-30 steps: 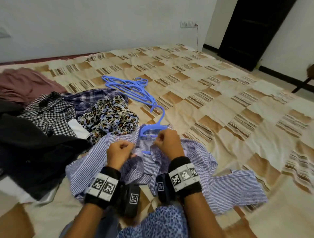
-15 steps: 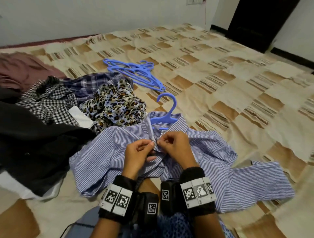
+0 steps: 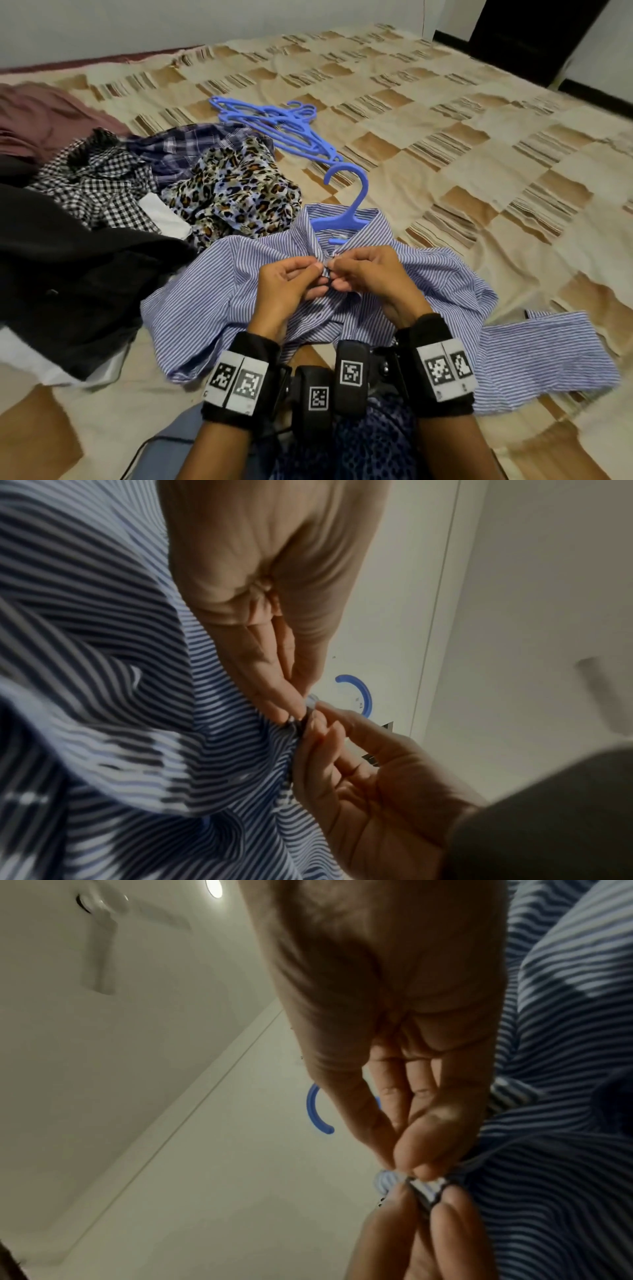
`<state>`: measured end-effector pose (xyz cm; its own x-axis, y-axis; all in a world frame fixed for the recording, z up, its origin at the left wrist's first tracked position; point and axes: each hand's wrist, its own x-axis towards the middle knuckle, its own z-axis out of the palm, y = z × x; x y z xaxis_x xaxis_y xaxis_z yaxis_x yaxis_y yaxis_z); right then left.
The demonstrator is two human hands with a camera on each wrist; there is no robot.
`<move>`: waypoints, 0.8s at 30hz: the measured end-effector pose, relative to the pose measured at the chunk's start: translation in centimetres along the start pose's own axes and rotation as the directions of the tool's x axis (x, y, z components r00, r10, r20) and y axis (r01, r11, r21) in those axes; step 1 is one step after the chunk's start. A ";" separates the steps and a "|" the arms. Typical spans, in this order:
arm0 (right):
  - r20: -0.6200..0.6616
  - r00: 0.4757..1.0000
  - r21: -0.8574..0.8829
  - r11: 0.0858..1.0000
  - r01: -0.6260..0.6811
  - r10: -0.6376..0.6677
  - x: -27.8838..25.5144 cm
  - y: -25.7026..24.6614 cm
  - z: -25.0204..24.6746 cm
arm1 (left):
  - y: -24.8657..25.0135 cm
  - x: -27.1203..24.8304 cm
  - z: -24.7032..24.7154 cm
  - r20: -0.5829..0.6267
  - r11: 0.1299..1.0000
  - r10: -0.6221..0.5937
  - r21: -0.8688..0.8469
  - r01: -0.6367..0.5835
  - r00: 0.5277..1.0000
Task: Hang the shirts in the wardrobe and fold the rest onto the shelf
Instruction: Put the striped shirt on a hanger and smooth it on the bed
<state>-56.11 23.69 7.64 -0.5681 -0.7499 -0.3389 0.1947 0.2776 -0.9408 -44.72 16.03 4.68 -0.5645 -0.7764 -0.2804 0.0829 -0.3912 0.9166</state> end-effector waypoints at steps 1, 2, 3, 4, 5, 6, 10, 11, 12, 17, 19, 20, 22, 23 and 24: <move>-0.003 1.000 -0.007 1.000 0.000 0.000 -0.1 0.0 0.0 | 0.0 -0.1 0.0 0.001 1.000 0.003 0.006 -0.003 1.000; -0.009 1.000 -0.014 1.000 0.000 0.000 -0.2 -0.1 0.1 | 0.0 -0.1 0.1 0.001 1.000 0.004 0.010 -0.004 1.000; -0.016 1.000 -0.019 1.000 -0.001 0.000 -0.3 0.0 0.2 | 0.0 -0.2 0.1 0.000 1.000 0.003 0.009 -0.003 1.000; -0.024 1.000 -0.021 1.000 0.000 0.000 -0.3 0.0 0.3 | 0.0 -0.2 0.1 0.000 1.000 0.001 0.002 -0.001 1.000; -0.033 0.999 -0.019 1.000 0.001 -0.002 -0.2 0.0 0.3 | 0.1 -0.2 0.1 0.002 1.000 0.000 -0.007 0.000 1.000; -0.044 0.999 -0.017 1.000 0.003 -0.004 -0.2 0.0 0.4 | 0.1 -0.3 0.2 0.005 1.000 -0.002 -0.017 0.002 1.000; -0.070 0.998 -0.022 1.000 0.009 -0.010 -0.1 0.2 0.1 | 0.2 -0.4 0.4 0.024 0.999 -0.004 -0.040 0.005 1.000; -0.065 0.998 -0.025 1.000 0.011 -0.013 -0.1 0.1 0.1 | 0.2 -0.4 0.4 0.026 0.999 -0.005 -0.037 0.005 1.000; -0.058 0.998 -0.025 1.000 0.011 -0.012 -0.2 0.1 0.0 | 0.2 -0.4 0.4 0.028 0.999 -0.006 -0.035 0.007 1.000; -0.037 0.999 -0.064 0.998 -0.008 0.006 -0.2 -0.1 -0.1 | 0.3 -0.3 0.2 0.030 1.000 -0.018 0.011 0.017 0.999; -0.022 1.000 -0.100 0.995 -0.014 0.012 -0.2 -0.1 -0.1 | 0.3 -0.3 0.1 0.023 0.999 -0.022 0.035 0.021 0.999; -0.012 1.000 -0.112 0.994 -0.015 0.013 -0.3 -0.1 -0.1 | 0.3 -0.3 0.0 0.020 0.999 -0.027 0.042 0.026 0.999; -0.011 1.000 -0.129 0.992 -0.008 0.007 -0.2 -0.1 0.0 | 0.3 -0.3 0.0 0.015 0.998 -0.036 0.055 0.035 0.999; -0.018 1.000 -0.145 0.989 0.000 -0.002 -0.2 0.0 0.1 | 0.3 -0.3 0.0 0.011 0.997 -0.037 0.066 0.036 0.999; -0.025 1.000 -0.168 0.986 0.008 -0.012 -0.1 0.1 0.2 | 0.3 -0.3 0.0 0.005 0.996 -0.038 0.083 0.037 0.999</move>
<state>-55.87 23.72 7.62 -0.5903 -0.7381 -0.3268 0.0527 0.3688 -0.9280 -44.55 16.18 5.07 -0.5714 -0.7585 -0.3132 -0.0063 -0.3776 0.9260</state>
